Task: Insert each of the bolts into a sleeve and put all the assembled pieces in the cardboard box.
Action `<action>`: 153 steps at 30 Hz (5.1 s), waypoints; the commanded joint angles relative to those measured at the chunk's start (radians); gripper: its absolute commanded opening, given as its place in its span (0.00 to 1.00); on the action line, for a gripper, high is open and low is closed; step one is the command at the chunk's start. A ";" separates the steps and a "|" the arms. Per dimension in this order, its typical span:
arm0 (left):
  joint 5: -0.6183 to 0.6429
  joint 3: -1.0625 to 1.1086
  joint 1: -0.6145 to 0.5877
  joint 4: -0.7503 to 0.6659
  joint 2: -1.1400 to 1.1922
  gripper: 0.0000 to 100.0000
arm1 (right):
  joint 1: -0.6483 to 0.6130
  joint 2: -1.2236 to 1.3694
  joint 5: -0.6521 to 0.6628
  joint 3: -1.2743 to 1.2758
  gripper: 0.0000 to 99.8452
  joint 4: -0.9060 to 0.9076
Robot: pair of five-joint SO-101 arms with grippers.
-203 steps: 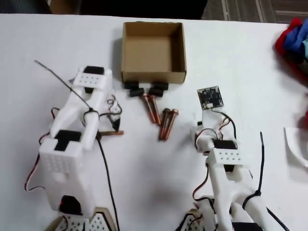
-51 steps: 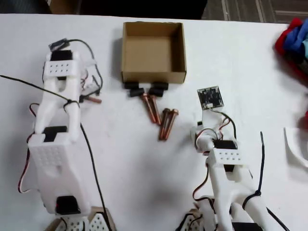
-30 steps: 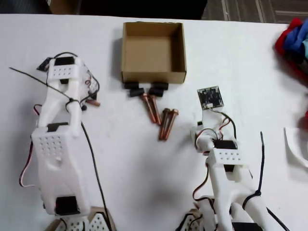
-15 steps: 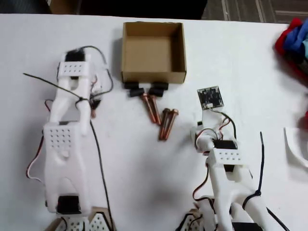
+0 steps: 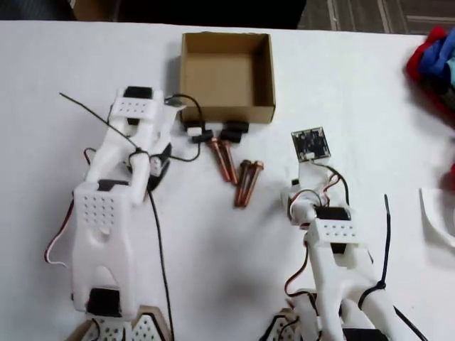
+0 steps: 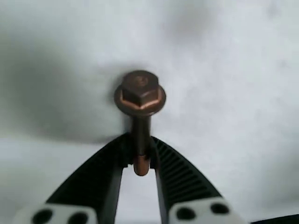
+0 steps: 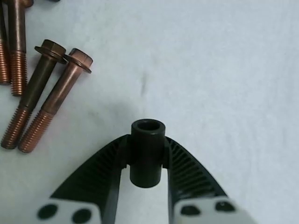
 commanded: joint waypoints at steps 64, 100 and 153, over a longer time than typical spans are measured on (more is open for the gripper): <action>0.176 -0.200 -0.041 0.000 -0.066 0.20 | -0.005 -0.035 0.002 -0.003 0.02 -0.019; 0.172 -0.312 -0.015 -0.072 0.149 0.16 | -0.005 -0.036 0.002 -0.003 0.02 -0.019; 0.172 -0.315 0.043 -0.092 0.135 0.02 | -0.005 -0.036 0.002 -0.003 0.02 -0.019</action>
